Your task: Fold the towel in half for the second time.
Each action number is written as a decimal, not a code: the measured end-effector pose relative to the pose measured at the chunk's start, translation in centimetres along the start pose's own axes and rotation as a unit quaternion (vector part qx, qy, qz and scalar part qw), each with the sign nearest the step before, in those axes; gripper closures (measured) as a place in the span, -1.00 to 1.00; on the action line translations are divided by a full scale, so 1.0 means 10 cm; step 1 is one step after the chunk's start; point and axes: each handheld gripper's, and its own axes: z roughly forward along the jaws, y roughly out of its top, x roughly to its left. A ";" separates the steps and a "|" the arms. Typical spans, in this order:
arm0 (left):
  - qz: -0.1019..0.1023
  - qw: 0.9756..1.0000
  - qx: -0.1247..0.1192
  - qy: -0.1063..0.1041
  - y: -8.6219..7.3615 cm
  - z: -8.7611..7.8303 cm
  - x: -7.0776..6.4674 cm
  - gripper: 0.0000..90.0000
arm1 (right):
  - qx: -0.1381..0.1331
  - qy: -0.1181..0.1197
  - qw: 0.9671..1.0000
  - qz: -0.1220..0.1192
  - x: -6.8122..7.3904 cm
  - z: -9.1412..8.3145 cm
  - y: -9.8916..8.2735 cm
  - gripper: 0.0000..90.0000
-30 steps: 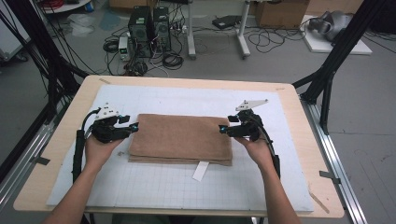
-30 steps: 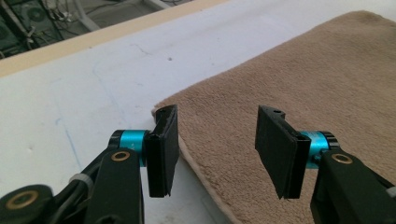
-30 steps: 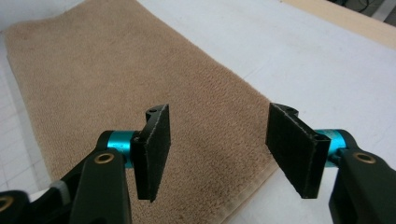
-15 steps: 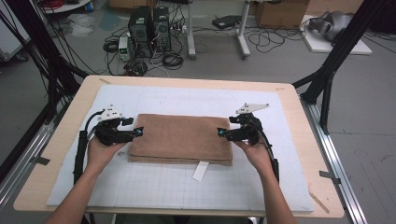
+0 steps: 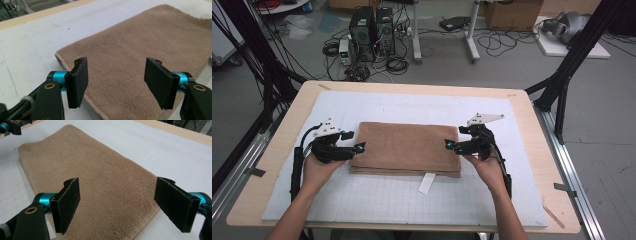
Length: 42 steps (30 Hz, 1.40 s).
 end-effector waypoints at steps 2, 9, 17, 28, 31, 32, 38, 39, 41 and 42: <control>0.004 1.000 -0.003 0.001 -0.02 -0.02 -0.02 -0.22 | 0.001 -0.003 1.000 0.000 0.01 -0.01 -0.01 -0.57; 0.003 1.000 -0.005 0.001 -0.10 -0.11 -0.04 -0.23 | 0.000 -0.006 1.000 -0.005 0.06 -0.05 -0.10 -0.59; 0.006 1.000 -0.011 0.000 -0.21 -0.23 -0.08 -0.27 | -0.004 -0.009 1.000 -0.008 0.11 -0.13 -0.20 -0.66; -0.003 1.000 -0.016 0.005 -0.37 -0.35 -0.10 -0.41 | -0.014 -0.009 1.000 -0.003 0.19 -0.29 -0.34 -0.75; -0.002 1.000 -0.019 0.009 -0.41 -0.38 -0.12 -0.48 | -0.016 -0.009 1.000 -0.008 0.22 -0.33 -0.38 -0.75; -0.002 1.000 -0.019 0.010 -0.42 -0.38 -0.12 -0.49 | -0.017 -0.009 1.000 -0.012 0.22 -0.34 -0.39 -0.75; 0.003 1.000 -0.021 0.012 -0.46 -0.42 -0.16 -0.52 | -0.017 -0.013 1.000 -0.012 0.26 -0.41 -0.47 -0.75; 0.005 1.000 -0.022 0.013 -0.47 -0.43 -0.17 -0.53 | -0.019 -0.013 1.000 -0.015 0.26 -0.43 -0.48 -0.75; 0.006 1.000 -0.023 0.013 -0.48 -0.44 -0.18 -0.53 | -0.019 -0.015 1.000 -0.016 0.27 -0.46 -0.52 -0.75; 0.007 1.000 -0.023 0.014 -0.49 -0.45 -0.19 -0.53 | -0.020 -0.017 1.000 -0.015 0.28 -0.48 -0.54 -0.75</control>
